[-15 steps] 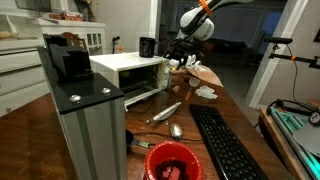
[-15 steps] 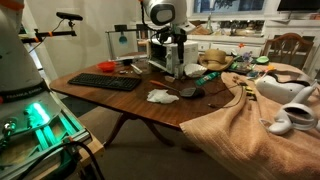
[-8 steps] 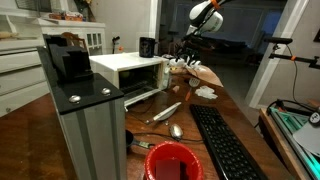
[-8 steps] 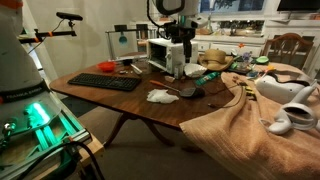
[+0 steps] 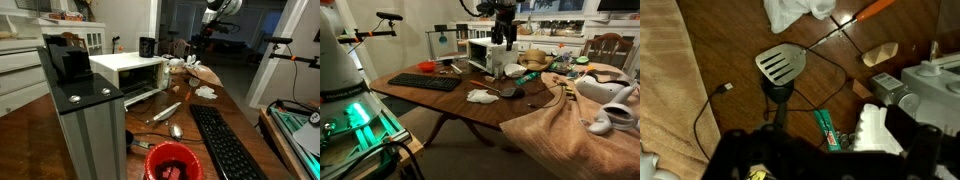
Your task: Put the metal lid on the salt cellar
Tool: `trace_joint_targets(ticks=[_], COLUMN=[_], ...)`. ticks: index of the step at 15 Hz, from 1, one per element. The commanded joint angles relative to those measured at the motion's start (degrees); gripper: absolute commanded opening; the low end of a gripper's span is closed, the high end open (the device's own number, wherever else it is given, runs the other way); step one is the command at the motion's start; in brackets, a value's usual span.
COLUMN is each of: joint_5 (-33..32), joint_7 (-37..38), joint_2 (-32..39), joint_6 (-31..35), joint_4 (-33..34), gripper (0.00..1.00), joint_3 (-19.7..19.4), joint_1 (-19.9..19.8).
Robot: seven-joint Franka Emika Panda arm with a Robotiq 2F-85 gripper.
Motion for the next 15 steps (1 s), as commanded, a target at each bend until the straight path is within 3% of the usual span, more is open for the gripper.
trace_joint_targets(ticks=[1, 6, 7, 15], joint_5=[-4.33, -8.27, -6.60, -7.21], joint_7=[-8.87, -15.65, -13.57, -15.21], joint_2=[-8.17, -15.95, -11.71, -14.94], joint_6=[-1.72, -0.55, -1.02, -0.98], joint_4=[-7.12, -14.21, -9.77, -12.75], gripper=[1.00, 1.00, 1.00, 1.00], joint_3=[-1.17, -2.68, -2.93, -3.28], joint_1=[0.05, 0.99, 1.19, 1.70])
